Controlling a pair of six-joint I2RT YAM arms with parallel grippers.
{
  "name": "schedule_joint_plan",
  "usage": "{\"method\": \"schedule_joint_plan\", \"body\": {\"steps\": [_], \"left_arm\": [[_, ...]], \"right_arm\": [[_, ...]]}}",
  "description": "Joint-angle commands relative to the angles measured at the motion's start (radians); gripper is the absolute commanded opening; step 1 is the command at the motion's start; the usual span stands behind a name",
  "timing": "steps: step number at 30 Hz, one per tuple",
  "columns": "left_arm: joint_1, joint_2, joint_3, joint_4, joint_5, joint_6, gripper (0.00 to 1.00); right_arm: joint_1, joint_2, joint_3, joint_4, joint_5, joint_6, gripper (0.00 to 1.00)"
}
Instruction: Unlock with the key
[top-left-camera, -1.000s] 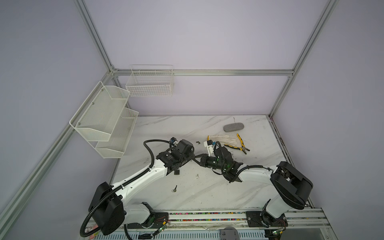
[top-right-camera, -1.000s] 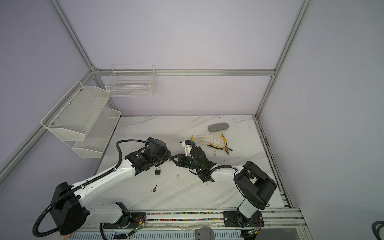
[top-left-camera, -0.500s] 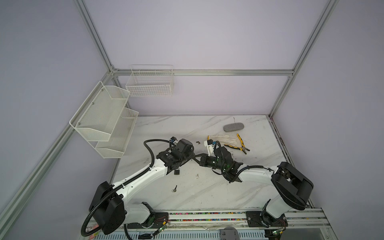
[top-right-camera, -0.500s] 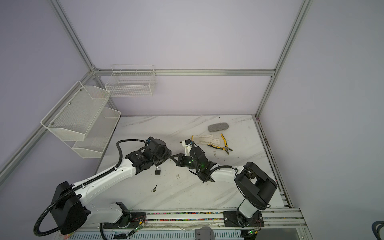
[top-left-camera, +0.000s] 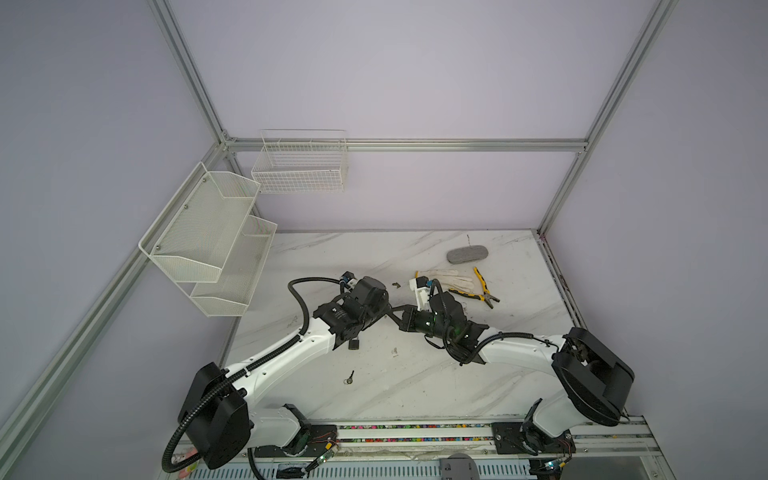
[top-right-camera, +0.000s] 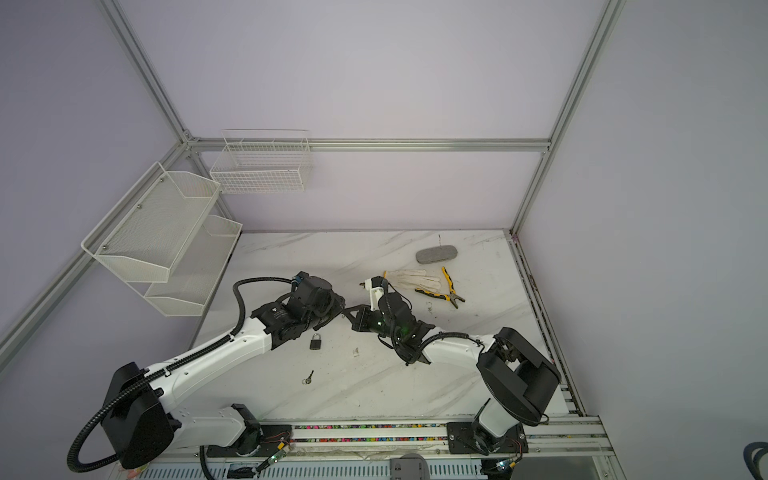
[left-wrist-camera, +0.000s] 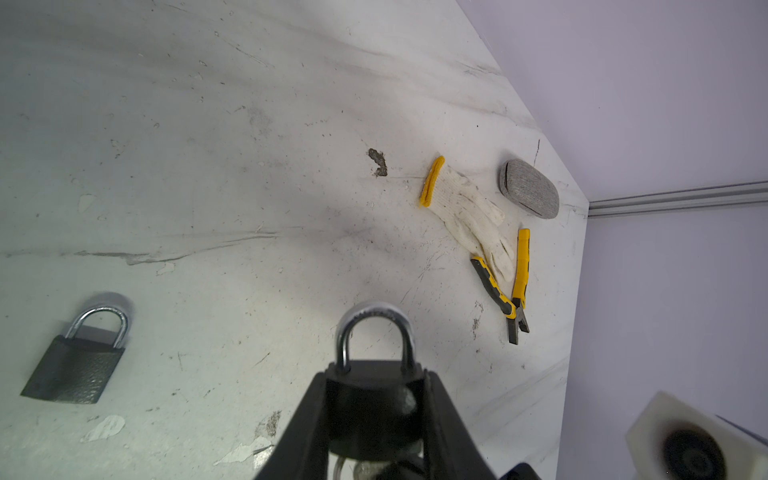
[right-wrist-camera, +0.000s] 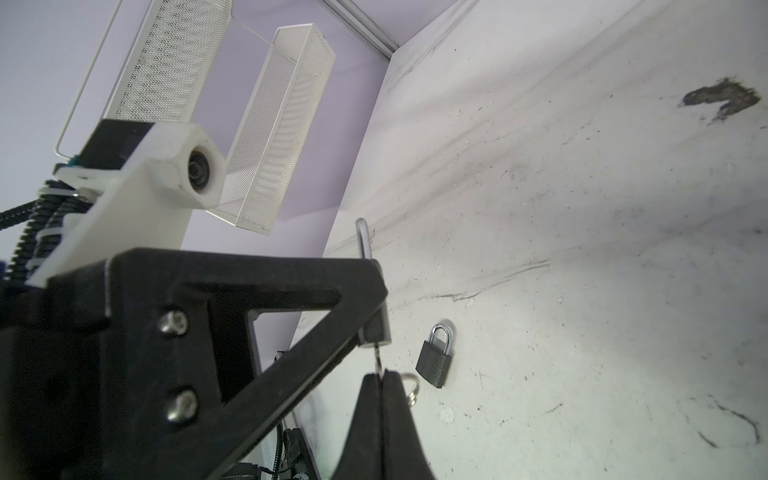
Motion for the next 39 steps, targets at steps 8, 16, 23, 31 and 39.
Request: {"method": "schedule_joint_plan", "body": {"steps": [8, 16, 23, 31, 39], "left_arm": [[-0.029, -0.030, -0.013, 0.078, 0.000, 0.018, 0.00], [-0.023, -0.039, -0.014, 0.083, -0.035, 0.024, 0.00], [-0.022, -0.043, -0.015, 0.107, -0.037, 0.019, 0.00], [-0.022, -0.050, -0.018, 0.111, -0.043, 0.004, 0.00], [-0.021, -0.057, -0.032, 0.124, -0.042, -0.017, 0.00]], "right_arm": [[0.012, -0.059, 0.028, -0.094, 0.021, -0.017, 0.14], [0.029, -0.074, 0.032, -0.119, -0.006, 0.014, 0.22], [0.038, -0.047, 0.040, -0.094, -0.007, 0.063, 0.26], [0.038, -0.048, 0.010, -0.050, 0.011, 0.134, 0.30], [0.039, -0.105, -0.017, -0.024, 0.067, 0.147, 0.30]]}}
